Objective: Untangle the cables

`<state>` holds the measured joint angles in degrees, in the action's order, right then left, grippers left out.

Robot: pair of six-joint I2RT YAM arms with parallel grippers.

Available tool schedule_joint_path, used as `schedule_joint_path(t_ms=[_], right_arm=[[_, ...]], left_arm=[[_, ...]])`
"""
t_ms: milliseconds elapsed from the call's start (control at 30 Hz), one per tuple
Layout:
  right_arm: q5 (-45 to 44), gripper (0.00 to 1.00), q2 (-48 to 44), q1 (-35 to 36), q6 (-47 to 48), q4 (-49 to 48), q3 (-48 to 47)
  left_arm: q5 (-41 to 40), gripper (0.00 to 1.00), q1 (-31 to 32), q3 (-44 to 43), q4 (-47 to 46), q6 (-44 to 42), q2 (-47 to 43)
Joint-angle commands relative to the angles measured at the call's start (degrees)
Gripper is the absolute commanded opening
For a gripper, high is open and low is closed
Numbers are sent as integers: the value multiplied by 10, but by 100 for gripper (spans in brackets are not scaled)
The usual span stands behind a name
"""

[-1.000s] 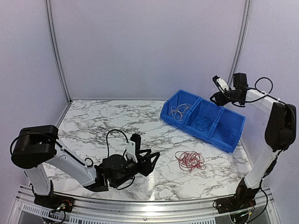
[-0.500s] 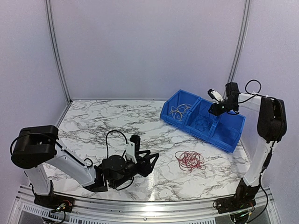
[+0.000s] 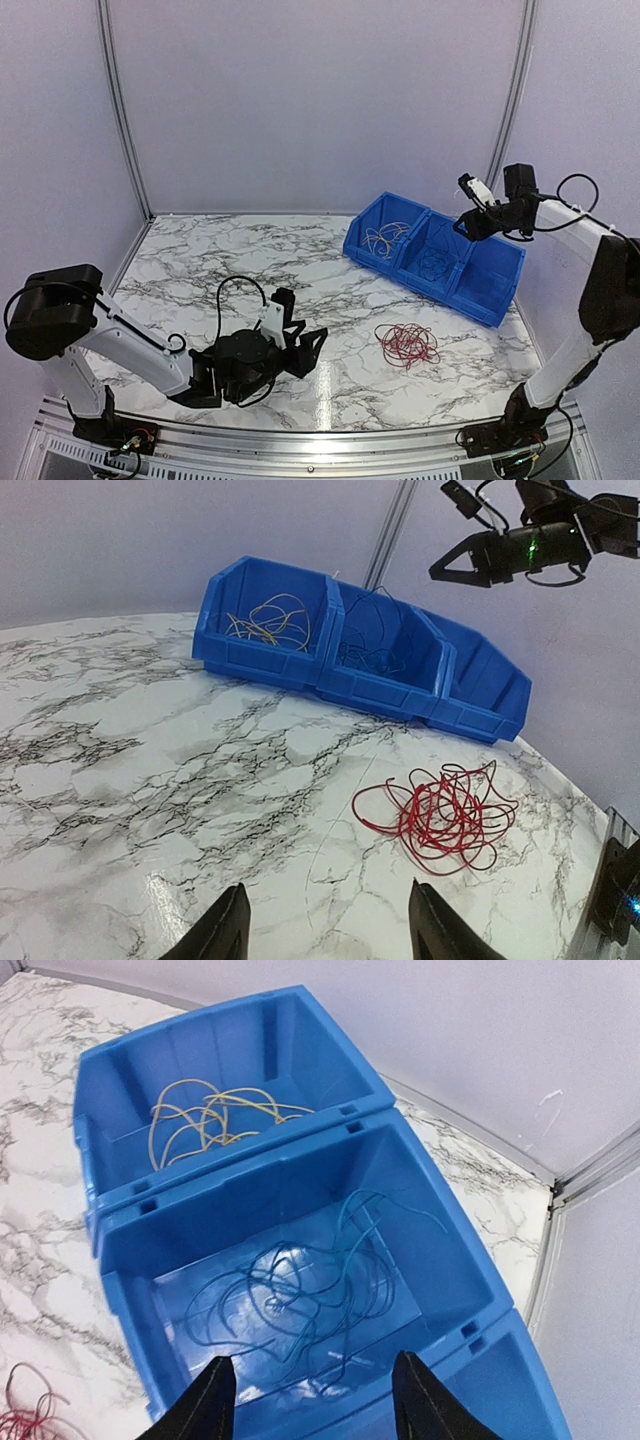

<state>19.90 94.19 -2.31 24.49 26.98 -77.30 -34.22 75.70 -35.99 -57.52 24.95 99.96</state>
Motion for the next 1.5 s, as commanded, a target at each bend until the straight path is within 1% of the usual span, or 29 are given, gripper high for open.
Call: schedule_joint_path(t_ms=[0,133,200,300,400,533,867,1100,1200,1333,1400,1467], right_arm=[[46,53,-68,36,44,16,85],[76,51,-104,98,105,49,150],[87,49,-122,125,125,53,178],[101,49,-145,139,127,32,213],[110,49,-144,139,118,27,210],[111,47,-133,139,115,17,217],[69,47,-131,139,118,-1,224],[60,48,-127,139,121,-2,224],[59,47,-127,139,122,-2,225],[58,47,-128,139,122,-2,225],[57,47,-127,139,123,-2,225],[57,47,-127,139,124,-2,225]], left_arm=[[3,57,2,-47,102,-49,-17],[61,59,1,-132,209,-94,6],[92,59,0,-174,248,-98,24],[158,57,-13,-235,294,-73,57],[220,50,-33,-290,324,-33,105],[258,45,-51,-350,341,3,159],[274,44,-63,-437,375,17,238],[291,41,-67,-467,385,24,270],[296,37,-70,-477,391,30,281],[300,28,-73,-483,397,34,287],[297,27,-75,-487,398,35,291],[297,24,-77,-490,400,36,295]])
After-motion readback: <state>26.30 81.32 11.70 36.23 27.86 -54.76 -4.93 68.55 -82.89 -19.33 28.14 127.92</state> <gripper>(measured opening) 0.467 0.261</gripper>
